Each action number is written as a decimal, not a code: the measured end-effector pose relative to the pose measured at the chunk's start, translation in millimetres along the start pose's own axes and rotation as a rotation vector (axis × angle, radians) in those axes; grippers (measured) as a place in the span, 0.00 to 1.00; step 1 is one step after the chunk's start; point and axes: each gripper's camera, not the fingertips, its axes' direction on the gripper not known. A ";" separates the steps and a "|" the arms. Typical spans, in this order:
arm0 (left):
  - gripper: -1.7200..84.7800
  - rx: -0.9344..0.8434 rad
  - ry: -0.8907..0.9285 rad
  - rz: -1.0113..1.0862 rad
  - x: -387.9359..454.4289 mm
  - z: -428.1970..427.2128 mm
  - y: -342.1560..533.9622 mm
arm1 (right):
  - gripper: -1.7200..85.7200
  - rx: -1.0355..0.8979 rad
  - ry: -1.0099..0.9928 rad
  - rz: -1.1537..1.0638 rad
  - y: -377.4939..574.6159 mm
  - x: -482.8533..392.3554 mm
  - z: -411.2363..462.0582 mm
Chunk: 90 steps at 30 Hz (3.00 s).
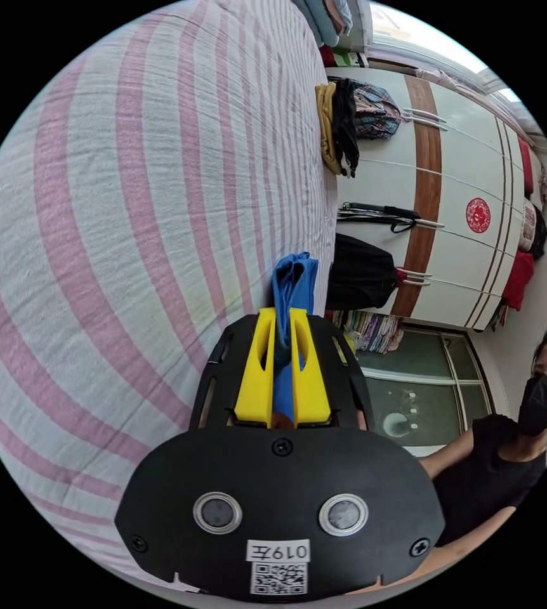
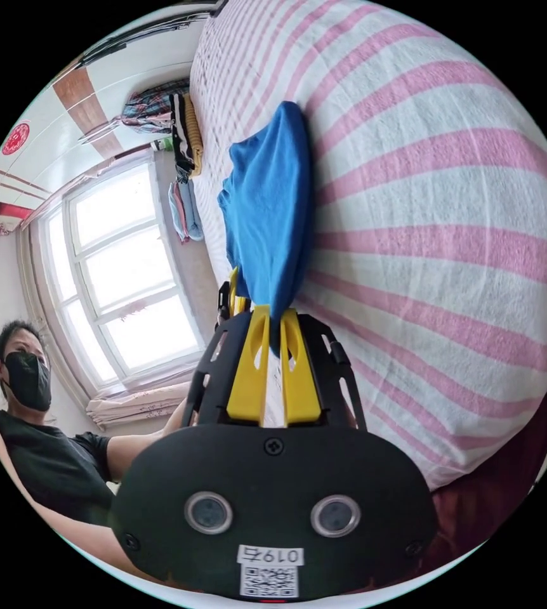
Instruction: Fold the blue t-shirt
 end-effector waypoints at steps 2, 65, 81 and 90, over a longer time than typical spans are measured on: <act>0.04 -0.004 0.005 -0.051 1.2 10.4 2.9 | 0.02 -0.013 -0.012 0.002 -15.2 1.2 -0.9; 0.04 1.105 0.316 -0.142 224.7 451.9 -337.1 | 0.02 -1.121 0.119 -0.650 -1296.3 -223.9 423.6; 0.04 0.931 0.131 -0.464 164.1 512.0 -399.2 | 0.03 -1.149 0.529 -0.425 -1400.9 -56.5 505.3; 0.04 0.883 0.057 -0.515 167.0 527.9 -438.9 | 0.05 -1.136 0.646 -0.503 -1411.6 -50.0 535.7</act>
